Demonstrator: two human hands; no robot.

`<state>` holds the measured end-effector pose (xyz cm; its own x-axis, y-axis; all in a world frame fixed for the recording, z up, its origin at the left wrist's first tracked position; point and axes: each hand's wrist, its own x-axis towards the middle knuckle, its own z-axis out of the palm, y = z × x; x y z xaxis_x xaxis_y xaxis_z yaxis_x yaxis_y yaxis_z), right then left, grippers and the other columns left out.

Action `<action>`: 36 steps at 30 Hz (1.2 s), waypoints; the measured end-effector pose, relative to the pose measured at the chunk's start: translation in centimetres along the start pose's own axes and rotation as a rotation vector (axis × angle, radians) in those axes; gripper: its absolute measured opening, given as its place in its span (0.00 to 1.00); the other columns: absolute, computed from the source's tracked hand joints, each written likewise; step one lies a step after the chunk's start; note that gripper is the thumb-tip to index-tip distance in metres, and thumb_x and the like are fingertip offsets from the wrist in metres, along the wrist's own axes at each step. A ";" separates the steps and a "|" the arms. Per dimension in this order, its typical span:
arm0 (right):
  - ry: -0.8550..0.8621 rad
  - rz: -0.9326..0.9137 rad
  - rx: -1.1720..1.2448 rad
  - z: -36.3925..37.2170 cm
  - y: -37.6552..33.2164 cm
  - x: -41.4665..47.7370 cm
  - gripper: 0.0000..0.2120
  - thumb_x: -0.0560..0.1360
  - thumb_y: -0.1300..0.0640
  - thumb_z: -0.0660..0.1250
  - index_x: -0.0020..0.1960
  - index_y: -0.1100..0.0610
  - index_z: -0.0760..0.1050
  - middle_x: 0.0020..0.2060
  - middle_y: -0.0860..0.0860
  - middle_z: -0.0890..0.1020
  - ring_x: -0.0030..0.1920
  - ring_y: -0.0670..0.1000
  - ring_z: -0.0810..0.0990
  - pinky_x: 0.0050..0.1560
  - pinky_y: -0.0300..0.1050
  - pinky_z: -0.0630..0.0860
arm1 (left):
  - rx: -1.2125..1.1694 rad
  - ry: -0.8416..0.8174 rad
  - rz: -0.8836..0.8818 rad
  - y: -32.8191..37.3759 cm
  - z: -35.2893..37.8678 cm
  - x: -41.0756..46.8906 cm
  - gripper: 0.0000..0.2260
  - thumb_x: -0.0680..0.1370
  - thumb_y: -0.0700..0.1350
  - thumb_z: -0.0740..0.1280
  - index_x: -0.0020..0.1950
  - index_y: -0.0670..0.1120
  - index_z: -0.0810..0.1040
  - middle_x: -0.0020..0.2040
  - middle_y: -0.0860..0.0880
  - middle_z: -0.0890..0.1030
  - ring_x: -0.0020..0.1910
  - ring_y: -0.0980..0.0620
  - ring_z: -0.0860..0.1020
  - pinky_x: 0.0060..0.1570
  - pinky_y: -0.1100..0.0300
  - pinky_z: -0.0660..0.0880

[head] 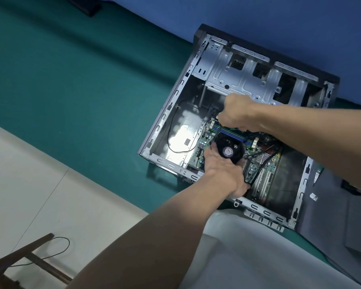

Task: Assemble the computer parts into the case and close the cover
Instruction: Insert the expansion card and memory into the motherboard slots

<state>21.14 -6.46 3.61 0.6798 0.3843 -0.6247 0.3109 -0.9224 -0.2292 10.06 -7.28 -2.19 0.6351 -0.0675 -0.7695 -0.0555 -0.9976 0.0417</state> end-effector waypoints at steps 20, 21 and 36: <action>-0.219 -0.064 -0.111 -1.4 2.7 0.3 0.16 0.79 0.53 0.64 0.37 0.58 0.65 0.32 0.53 0.71 0.28 0.50 0.69 0.22 0.35 0.64 | 0.006 0.007 0.002 0.2 0.0 -0.4 0.33 0.79 0.67 0.48 0.79 0.55 0.41 0.77 0.35 0.52 0.73 0.27 0.39 0.72 0.35 0.40; -0.224 -0.159 -0.296 -1.4 2.3 0.0 0.14 0.79 0.53 0.64 0.40 0.59 0.65 0.33 0.53 0.72 0.29 0.50 0.70 0.25 0.37 0.65 | 0.009 0.007 0.002 0.2 -0.1 -0.4 0.33 0.80 0.66 0.49 0.79 0.54 0.43 0.77 0.34 0.52 0.73 0.27 0.39 0.72 0.35 0.40; -0.227 -0.034 -0.058 -1.2 0.5 -0.1 0.12 0.80 0.61 0.59 0.38 0.60 0.65 0.32 0.53 0.69 0.27 0.50 0.67 0.16 0.33 0.62 | 0.001 -0.009 0.012 0.0 -0.2 -0.6 0.33 0.80 0.65 0.50 0.80 0.54 0.44 0.77 0.33 0.51 0.74 0.27 0.41 0.73 0.36 0.42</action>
<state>22.01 -6.95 4.42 0.5033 0.3909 -0.7706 0.3732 -0.9027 -0.2142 9.81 -7.23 -1.57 0.6274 -0.0796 -0.7746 -0.0639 -0.9967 0.0506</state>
